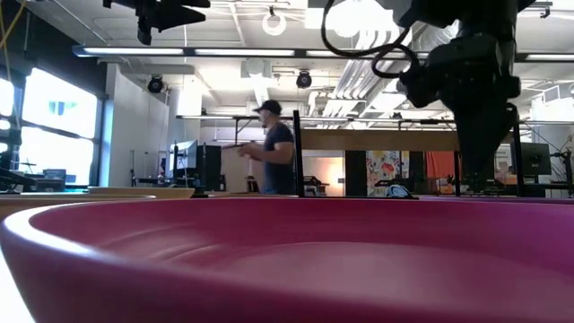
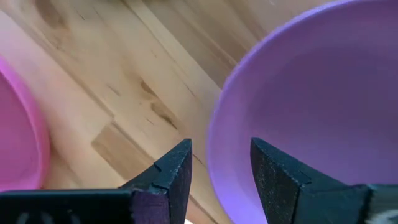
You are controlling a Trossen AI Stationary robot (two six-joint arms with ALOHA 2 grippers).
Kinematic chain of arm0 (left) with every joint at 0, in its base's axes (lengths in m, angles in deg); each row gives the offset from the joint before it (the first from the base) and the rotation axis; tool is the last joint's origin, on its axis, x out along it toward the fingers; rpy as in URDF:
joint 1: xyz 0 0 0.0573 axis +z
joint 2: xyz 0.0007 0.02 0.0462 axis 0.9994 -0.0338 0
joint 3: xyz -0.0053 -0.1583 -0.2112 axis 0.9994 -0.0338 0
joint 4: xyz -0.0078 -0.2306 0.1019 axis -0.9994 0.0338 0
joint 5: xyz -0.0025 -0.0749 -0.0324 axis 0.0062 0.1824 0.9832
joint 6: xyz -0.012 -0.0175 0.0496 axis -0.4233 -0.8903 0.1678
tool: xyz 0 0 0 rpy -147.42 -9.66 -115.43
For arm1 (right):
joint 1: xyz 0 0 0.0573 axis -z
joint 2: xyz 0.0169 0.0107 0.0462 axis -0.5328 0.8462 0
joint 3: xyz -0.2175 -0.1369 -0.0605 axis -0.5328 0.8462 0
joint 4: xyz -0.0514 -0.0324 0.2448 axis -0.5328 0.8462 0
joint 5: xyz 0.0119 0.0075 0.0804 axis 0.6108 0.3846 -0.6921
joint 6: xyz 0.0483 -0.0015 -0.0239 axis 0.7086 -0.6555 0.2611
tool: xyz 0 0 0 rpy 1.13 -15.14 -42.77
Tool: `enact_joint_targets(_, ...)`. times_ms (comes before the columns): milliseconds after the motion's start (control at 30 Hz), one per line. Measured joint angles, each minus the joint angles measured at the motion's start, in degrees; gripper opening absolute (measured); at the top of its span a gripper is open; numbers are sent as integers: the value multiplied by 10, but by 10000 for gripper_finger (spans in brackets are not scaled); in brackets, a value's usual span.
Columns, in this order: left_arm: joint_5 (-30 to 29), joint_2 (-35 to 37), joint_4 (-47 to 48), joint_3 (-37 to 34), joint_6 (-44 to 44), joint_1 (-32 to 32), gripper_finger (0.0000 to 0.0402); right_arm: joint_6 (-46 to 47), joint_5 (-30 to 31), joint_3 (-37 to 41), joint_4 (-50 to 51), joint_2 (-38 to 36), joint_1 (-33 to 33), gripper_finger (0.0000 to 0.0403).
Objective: Place and stack plates onto a shelf
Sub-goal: Put the purple plate on the shelf
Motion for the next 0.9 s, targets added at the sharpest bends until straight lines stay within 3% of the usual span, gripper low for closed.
enact_joint_targets(433, 0, -3, -2, 0, -12, 0, 131, 0, 63, 0, -26, 75, -38, 142)
enact_joint_targets(900, -2, -3, -2, 0, -11, 0, 131, 0, 83, 0, -29, 111, -48, 130)
